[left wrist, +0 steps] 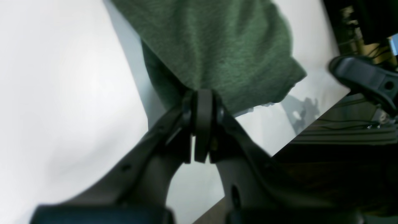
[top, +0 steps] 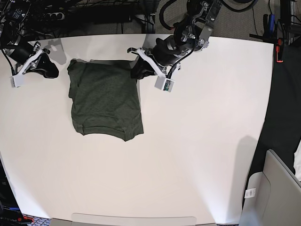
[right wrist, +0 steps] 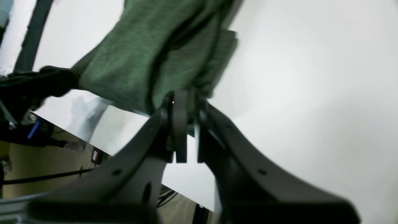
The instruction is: Fold the T-shirt properly
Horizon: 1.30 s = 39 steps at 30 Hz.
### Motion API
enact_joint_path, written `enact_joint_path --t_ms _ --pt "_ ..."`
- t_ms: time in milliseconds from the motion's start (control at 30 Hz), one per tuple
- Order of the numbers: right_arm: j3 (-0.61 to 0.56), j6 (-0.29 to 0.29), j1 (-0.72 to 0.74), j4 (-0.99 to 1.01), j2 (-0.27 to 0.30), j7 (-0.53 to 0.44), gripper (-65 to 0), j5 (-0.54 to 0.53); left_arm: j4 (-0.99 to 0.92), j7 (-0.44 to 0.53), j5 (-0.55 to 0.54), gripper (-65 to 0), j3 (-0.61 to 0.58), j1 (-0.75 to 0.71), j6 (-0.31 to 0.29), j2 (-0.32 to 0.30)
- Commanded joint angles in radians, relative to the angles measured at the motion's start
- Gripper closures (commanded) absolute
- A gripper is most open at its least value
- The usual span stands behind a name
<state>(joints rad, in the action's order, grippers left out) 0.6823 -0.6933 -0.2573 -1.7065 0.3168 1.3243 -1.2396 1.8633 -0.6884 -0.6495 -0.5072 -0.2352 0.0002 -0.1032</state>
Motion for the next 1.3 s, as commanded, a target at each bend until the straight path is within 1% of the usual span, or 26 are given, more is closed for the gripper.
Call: enact_joint_path --t_ms 0,67,167,233,300,367,433,533,567,633,700,833,933,1000,1100,1133,1167,1200,1267 --pt "0.007 -0.005 0.002 -0.019 0.023 -0.015 -2.0 -0.029 0.019 0.017 -0.013 0.0 0.005 -0.003 -0.013 -0.010" --pt "0.007 -0.005 0.002 -0.019 0.038 -0.015 -2.0 -0.025 -0.006 0.017 -0.013 0.0 0.005 -0.002 -0.013 -0.019" --pt "0.006 -0.005 0.003 -0.019 0.038 -0.016 -2.2 -0.025 -0.066 0.009 -0.013 0.0 0.008 0.003 -0.013 -0.019" --pt "0.001 -0.005 0.006 -0.019 0.035 -0.021 -2.4 -0.025 -0.087 0.009 -0.013 0.0 0.008 0.003 -0.013 -0.019" --pt "-0.002 -0.005 0.029 -0.016 0.014 -0.022 -2.8 -0.024 -0.100 0.009 -0.013 -0.1 0.006 0.003 -0.013 -0.019" --pt "-0.002 -0.005 0.054 -0.016 -0.023 -0.022 -6.9 -0.010 -0.116 0.008 -0.013 -0.1 0.003 0.003 -0.013 -0.019" --pt "-0.006 -0.005 0.083 -0.017 -0.049 -0.022 -14.0 0.030 -0.132 0.008 -0.013 -0.1 0.006 0.004 -0.012 -0.019" --pt "-0.051 -0.005 0.109 -0.016 -0.090 -0.021 -21.9 0.074 -0.143 0.008 -0.013 -0.1 0.006 0.004 -0.012 -0.019" --pt "-0.072 -0.005 0.112 -0.017 -0.098 -0.019 -23.3 0.073 -0.143 0.008 -0.013 -0.1 0.006 0.004 -0.012 -0.019" --pt "-0.134 -0.005 0.114 -0.020 -0.118 -0.015 -23.5 0.073 -0.143 0.008 -0.013 -0.8 0.008 0.004 -0.010 -0.019" --pt "-0.195 -0.005 0.114 -0.042 -0.120 -0.015 -23.5 0.073 -0.143 0.008 -0.013 -3.4 0.008 0.006 -0.010 -0.019" --pt "-0.298 -0.005 0.114 -0.128 -0.115 -0.009 -23.5 0.079 -0.144 0.008 -0.013 -12.9 0.008 0.007 -0.010 -0.019" --pt "-0.318 -0.005 0.112 -0.178 -0.104 0.028 -23.5 0.079 -0.152 0.008 -0.011 -19.9 0.008 0.007 -0.010 -0.019" --pt "-0.321 -0.005 0.106 -0.208 -0.080 0.033 -23.5 0.077 -0.156 0.008 -0.011 -22.1 0.008 0.007 -0.010 -0.019" --pt "-0.349 -0.005 0.114 -0.209 -0.069 0.033 -23.5 0.080 -0.156 0.008 -0.011 -23.3 0.008 0.007 -0.009 -0.019" --pt "-0.355 -0.005 0.114 -0.209 -0.067 0.033 -23.5 0.080 -0.156 0.008 -0.011 -23.3 0.009 0.007 -0.002 -0.019" --pt "-0.356 -0.005 0.114 -0.208 -0.067 0.033 -23.5 0.082 -0.153 0.008 -0.011 -23.2 0.009 0.006 0.017 -0.020" --pt "-0.361 -0.005 0.114 -0.205 -0.064 0.033 -23.5 0.083 -0.152 0.008 -0.013 -23.2 0.015 0.004 0.048 -0.020" --pt "-0.388 -0.005 0.128 -0.192 -0.066 0.031 -23.5 0.119 -0.146 0.008 -0.017 -23.1 0.041 0.001 0.096 -0.034"
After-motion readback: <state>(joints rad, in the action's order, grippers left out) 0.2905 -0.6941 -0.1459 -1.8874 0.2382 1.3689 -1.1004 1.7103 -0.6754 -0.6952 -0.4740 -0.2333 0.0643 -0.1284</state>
